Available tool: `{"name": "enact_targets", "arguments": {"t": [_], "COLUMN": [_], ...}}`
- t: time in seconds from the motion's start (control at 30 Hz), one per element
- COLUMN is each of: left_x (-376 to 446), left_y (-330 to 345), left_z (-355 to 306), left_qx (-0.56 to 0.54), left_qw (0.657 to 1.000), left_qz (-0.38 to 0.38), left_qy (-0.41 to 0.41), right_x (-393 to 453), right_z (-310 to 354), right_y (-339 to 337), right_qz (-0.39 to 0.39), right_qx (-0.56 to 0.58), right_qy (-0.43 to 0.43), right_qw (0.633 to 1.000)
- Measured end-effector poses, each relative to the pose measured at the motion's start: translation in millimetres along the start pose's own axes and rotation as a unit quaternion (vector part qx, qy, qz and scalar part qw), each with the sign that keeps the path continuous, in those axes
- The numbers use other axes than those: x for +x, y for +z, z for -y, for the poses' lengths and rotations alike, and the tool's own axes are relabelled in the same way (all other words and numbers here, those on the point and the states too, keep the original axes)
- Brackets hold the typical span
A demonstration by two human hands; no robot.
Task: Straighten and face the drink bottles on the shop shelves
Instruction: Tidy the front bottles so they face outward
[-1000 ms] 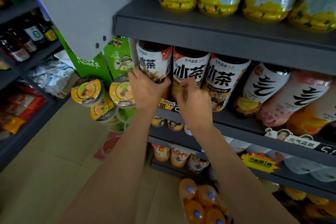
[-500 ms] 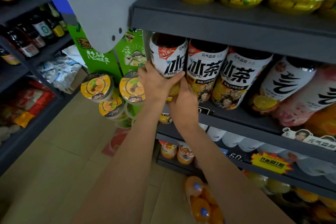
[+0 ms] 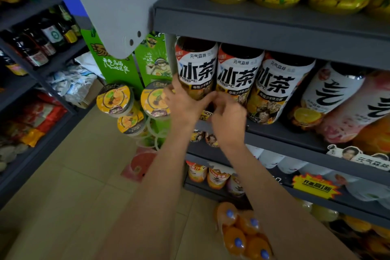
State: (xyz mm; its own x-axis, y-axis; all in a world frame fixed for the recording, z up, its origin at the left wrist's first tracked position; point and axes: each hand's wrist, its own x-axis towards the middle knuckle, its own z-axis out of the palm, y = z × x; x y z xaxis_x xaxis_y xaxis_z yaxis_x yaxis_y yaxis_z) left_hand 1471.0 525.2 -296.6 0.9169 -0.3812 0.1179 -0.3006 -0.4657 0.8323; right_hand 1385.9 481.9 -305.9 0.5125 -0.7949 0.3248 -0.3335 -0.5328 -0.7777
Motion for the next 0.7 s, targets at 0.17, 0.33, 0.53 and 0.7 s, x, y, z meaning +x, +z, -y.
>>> {"name": "enact_targets", "arguments": {"t": [0.17,0.33,0.53,0.7], "left_x": [4.2,16.1,-3.3,-68.3], "left_y": [13.2,-4.9,3.9,44.1], "left_z": [-2.7,7.9,6.6,-2.8], "left_qx": [0.015,0.011,0.02,0.02], "left_qw": [0.998,0.999,0.997,0.987], "left_qz": [-0.049,0.012,-0.039,-0.106], "left_qy": [-0.023,0.049,0.064,0.121], "right_x": [2.3,10.1,5.1,-5.3], "right_z": [-16.0,-4.2,-2.5,-29.4], "right_y": [-32.6,-32.7,-34.7,-81.2], "right_qz": [-0.129,0.022,0.003,-0.101], "right_qx": [-0.02,-0.162,-0.156,-0.133], "right_qy": [0.074,0.113,0.13,0.165], "right_qw": [0.989,0.98,0.979,0.972]}}
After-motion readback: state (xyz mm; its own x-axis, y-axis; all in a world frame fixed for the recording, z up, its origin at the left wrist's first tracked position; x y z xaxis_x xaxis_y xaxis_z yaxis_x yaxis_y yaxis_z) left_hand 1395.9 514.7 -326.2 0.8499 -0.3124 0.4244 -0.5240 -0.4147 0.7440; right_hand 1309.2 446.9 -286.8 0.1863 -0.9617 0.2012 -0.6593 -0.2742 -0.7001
